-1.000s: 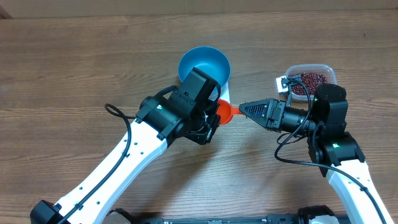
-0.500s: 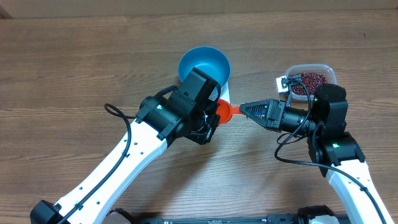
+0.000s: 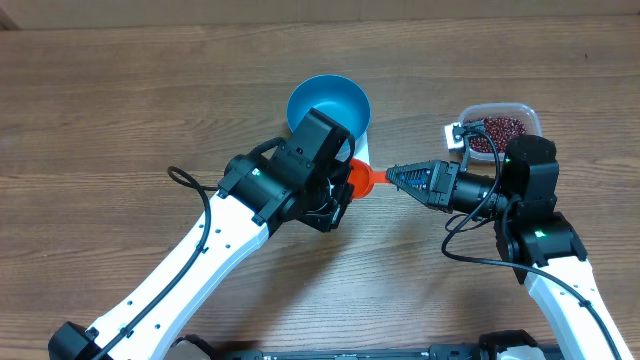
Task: Scoop item into bowl and weigh 150g on scale
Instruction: 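Close the right gripper on the scoop handle, then release the scoop rim with the left gripper and pull back, then move the left gripper forward to the scale's front buttons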
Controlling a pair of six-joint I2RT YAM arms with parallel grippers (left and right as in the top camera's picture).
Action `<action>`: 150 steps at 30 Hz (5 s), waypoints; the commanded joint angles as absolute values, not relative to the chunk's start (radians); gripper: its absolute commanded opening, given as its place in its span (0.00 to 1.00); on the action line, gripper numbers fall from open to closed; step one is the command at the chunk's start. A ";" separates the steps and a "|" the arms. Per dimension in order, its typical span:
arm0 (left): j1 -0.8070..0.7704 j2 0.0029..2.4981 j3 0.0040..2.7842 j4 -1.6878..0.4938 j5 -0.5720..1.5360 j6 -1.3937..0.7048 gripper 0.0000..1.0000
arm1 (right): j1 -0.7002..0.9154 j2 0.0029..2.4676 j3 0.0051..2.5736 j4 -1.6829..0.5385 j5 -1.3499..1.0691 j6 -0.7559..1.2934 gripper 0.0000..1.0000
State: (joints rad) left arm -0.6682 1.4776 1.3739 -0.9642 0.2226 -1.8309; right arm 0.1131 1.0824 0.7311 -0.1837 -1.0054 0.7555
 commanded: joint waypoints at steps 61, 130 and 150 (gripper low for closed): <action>-0.675 1.377 1.370 -1.197 -0.218 -0.631 0.04 | 0.117 1.076 1.038 -0.920 -0.294 0.462 0.04; -0.767 1.550 0.866 -0.204 -0.129 -0.206 0.04 | -0.063 1.065 1.041 -0.997 -0.379 0.384 0.04; -0.767 1.599 0.866 -0.140 -0.134 -0.205 0.04 | -0.063 1.065 1.041 -0.990 -0.375 0.383 0.04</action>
